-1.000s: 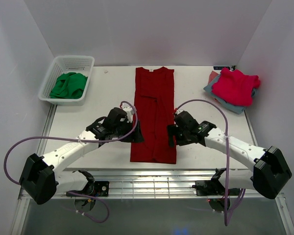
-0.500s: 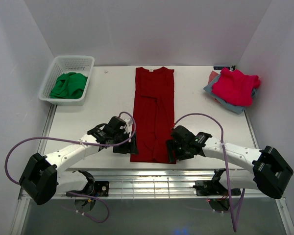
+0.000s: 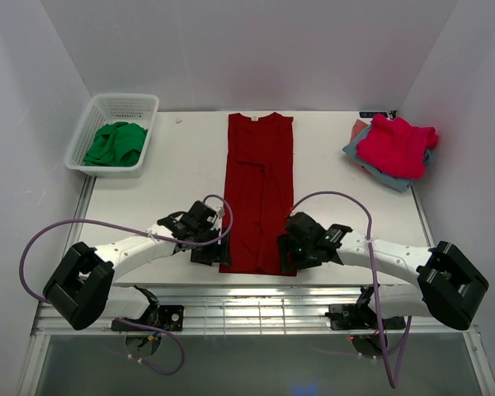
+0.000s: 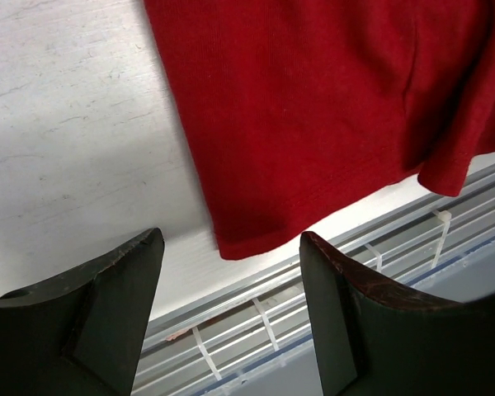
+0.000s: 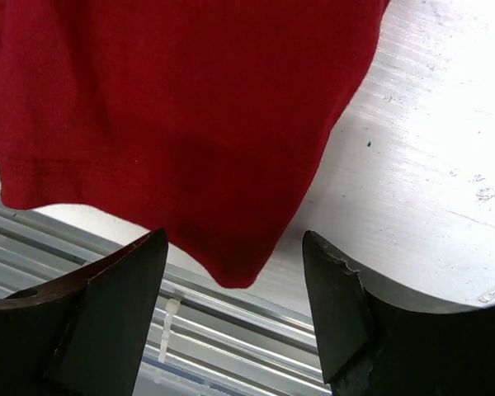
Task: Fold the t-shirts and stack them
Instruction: Grab the bottom of the folded rectangular tshirt with both arms, then fold the folded rectangular tshirt in 1/3 of the way
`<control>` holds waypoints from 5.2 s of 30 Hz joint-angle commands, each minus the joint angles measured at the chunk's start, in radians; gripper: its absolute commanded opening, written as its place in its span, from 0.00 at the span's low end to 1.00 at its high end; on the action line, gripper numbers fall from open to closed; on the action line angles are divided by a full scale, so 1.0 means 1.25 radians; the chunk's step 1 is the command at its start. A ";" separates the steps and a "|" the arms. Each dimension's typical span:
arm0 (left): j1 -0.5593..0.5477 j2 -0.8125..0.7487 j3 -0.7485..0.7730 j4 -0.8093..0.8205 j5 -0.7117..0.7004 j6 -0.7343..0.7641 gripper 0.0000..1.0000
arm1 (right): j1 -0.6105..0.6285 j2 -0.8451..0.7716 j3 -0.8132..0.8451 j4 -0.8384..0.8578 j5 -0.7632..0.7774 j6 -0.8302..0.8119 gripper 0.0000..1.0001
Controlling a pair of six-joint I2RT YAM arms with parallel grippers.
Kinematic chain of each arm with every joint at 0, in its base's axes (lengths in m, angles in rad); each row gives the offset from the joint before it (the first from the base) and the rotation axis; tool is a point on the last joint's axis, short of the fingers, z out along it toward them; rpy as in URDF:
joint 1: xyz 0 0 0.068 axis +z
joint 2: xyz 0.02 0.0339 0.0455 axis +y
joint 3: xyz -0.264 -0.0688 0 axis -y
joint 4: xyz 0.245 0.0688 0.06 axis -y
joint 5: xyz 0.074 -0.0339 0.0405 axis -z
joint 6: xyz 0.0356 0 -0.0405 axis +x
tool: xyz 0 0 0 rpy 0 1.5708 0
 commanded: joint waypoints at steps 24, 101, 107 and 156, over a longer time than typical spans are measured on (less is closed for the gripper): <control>-0.009 0.081 0.004 -0.003 0.013 -0.013 0.63 | 0.011 0.047 0.010 0.021 0.032 0.008 0.68; 0.193 0.609 0.861 0.109 -0.315 0.090 0.50 | -0.300 0.775 1.090 -0.088 0.475 -0.496 0.50; 0.186 0.523 0.895 0.122 -0.400 0.063 0.60 | -0.300 0.612 0.983 0.043 0.510 -0.551 0.90; -0.077 0.499 0.401 0.325 0.041 0.020 0.00 | -0.408 0.896 1.097 -0.125 0.198 -0.485 0.08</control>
